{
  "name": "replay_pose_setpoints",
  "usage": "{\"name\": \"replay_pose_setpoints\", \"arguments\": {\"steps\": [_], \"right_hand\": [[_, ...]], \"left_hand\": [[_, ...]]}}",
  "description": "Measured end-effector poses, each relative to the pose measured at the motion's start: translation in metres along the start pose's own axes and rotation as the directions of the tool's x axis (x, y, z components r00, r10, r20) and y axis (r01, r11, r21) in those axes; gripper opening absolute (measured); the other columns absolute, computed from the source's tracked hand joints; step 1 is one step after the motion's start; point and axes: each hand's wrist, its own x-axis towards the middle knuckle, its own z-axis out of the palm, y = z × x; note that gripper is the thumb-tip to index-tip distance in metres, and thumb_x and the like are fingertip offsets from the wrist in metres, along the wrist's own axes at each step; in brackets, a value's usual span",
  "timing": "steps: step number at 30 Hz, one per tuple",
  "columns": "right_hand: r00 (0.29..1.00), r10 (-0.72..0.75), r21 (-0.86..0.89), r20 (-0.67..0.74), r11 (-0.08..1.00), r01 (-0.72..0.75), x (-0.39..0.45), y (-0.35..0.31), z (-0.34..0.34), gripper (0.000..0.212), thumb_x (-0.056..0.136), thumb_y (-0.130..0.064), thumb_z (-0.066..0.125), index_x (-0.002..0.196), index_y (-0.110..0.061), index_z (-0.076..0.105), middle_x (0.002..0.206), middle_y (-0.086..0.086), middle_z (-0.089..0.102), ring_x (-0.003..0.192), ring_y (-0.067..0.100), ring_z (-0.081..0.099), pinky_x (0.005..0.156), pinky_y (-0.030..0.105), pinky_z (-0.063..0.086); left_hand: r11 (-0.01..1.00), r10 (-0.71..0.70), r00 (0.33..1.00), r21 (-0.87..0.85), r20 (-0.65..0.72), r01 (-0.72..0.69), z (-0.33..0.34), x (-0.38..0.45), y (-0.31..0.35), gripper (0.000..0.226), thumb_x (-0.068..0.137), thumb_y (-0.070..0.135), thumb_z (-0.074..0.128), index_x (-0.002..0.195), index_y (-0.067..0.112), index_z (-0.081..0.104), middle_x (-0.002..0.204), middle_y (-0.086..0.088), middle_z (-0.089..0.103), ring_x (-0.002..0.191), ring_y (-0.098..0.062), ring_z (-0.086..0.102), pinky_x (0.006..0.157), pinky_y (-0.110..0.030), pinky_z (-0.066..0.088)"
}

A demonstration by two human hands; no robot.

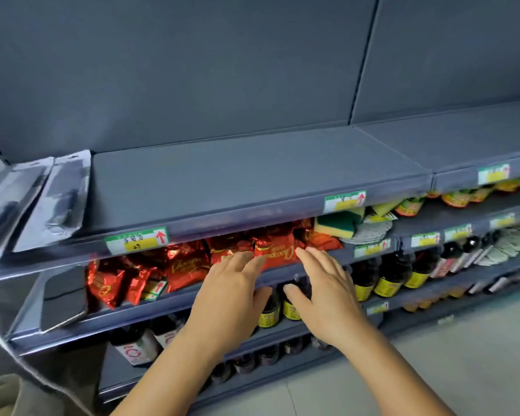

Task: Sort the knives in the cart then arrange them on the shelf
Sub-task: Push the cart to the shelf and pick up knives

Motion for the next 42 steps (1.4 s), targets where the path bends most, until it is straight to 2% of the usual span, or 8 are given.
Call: {"name": "replay_pose_setpoints", "arguments": {"steps": [4,9,15,21,24,28,35,42], "right_hand": [[0.992,0.127,0.020,0.005,0.992,-0.127,-0.034,0.083,-0.007,0.069,0.095,-0.047,0.046,0.152,-0.026,0.015,0.157,-0.011,0.012,0.145,0.010,0.009,0.117,0.029,0.011],[0.956,0.294,0.026,-0.010,0.955,-0.294,-0.084,0.184,-0.020,0.069,0.092,-0.045,0.052,0.150,-0.021,0.023,0.154,-0.005,0.026,0.142,0.014,0.023,0.110,0.030,0.023],[0.845,0.533,0.026,-0.033,0.846,-0.533,-0.157,0.297,-0.041,0.064,0.093,-0.044,0.048,0.148,-0.019,0.028,0.152,-0.001,0.033,0.140,0.016,0.030,0.110,0.029,0.026],[0.690,0.722,0.119,-0.052,0.690,-0.714,-0.229,0.375,-0.060,0.065,0.093,-0.050,0.039,0.149,-0.020,0.025,0.154,-0.001,0.030,0.140,0.016,0.028,0.113,0.030,0.025],[0.590,0.805,0.181,-0.070,0.592,-0.786,-0.255,0.405,-0.069,0.062,0.096,-0.046,0.043,0.150,-0.021,0.024,0.155,-0.001,0.027,0.141,0.017,0.027,0.113,0.031,0.024],[0.438,0.891,0.270,-0.122,0.454,-0.849,-0.282,0.442,-0.083,0.058,0.094,-0.045,0.047,0.146,-0.022,0.032,0.148,-0.001,0.038,0.133,0.020,0.039,0.108,0.032,0.031],[0.186,0.967,0.377,-0.177,0.241,-0.894,-0.317,0.510,-0.120,0.058,0.095,-0.040,0.049,0.146,-0.019,0.032,0.151,0.001,0.035,0.137,0.021,0.034,0.109,0.032,0.028],[-0.006,0.976,0.470,-0.217,0.099,-0.877,-0.343,0.575,-0.156,0.060,0.095,-0.043,0.048,0.147,-0.018,0.030,0.153,0.002,0.033,0.140,0.021,0.031,0.114,0.037,0.026]], "left_hand": [[0.997,0.059,0.991,-0.054,0.118,-0.053,0.050,0.012,0.071,0.056,0.098,0.041,0.041,0.149,0.025,0.026,0.152,0.005,0.028,0.140,-0.016,0.025,0.114,-0.029,0.020],[0.986,0.133,0.965,-0.125,0.226,-0.107,0.118,0.022,0.158,0.052,0.094,0.037,0.048,0.143,0.023,0.036,0.142,0.004,0.043,0.129,-0.020,0.041,0.107,-0.031,0.033],[0.968,0.239,0.892,-0.161,0.384,-0.191,0.187,0.017,0.269,0.044,0.092,0.035,0.047,0.133,0.020,0.045,0.129,-0.002,0.053,0.117,-0.026,0.050,0.096,-0.036,0.039],[0.920,0.392,0.779,-0.201,0.489,-0.337,0.234,0.016,0.366,0.048,0.095,0.038,0.046,0.140,0.023,0.039,0.138,0.002,0.049,0.125,-0.020,0.045,0.101,-0.030,0.035],[0.878,0.474,0.691,-0.240,0.545,-0.413,0.252,0.020,0.411,0.053,0.098,0.037,0.041,0.147,0.024,0.029,0.147,0.003,0.039,0.133,-0.017,0.038,0.108,-0.028,0.029],[0.800,0.588,0.573,-0.302,0.571,-0.519,0.276,0.033,0.468,0.054,0.099,0.036,0.039,0.149,0.022,0.023,0.150,0.002,0.034,0.135,-0.017,0.034,0.111,-0.028,0.026],[0.667,0.719,0.411,-0.391,0.561,-0.634,0.314,0.069,0.568,0.052,0.098,0.032,0.040,0.147,0.021,0.027,0.142,0.000,0.043,0.126,-0.020,0.042,0.105,-0.029,0.032],[0.510,0.825,0.241,-0.487,0.511,-0.709,0.337,0.095,0.668,0.048,0.096,0.030,0.043,0.142,0.019,0.037,0.139,-0.004,0.048,0.124,-0.022,0.045,0.103,-0.031,0.035]]}}
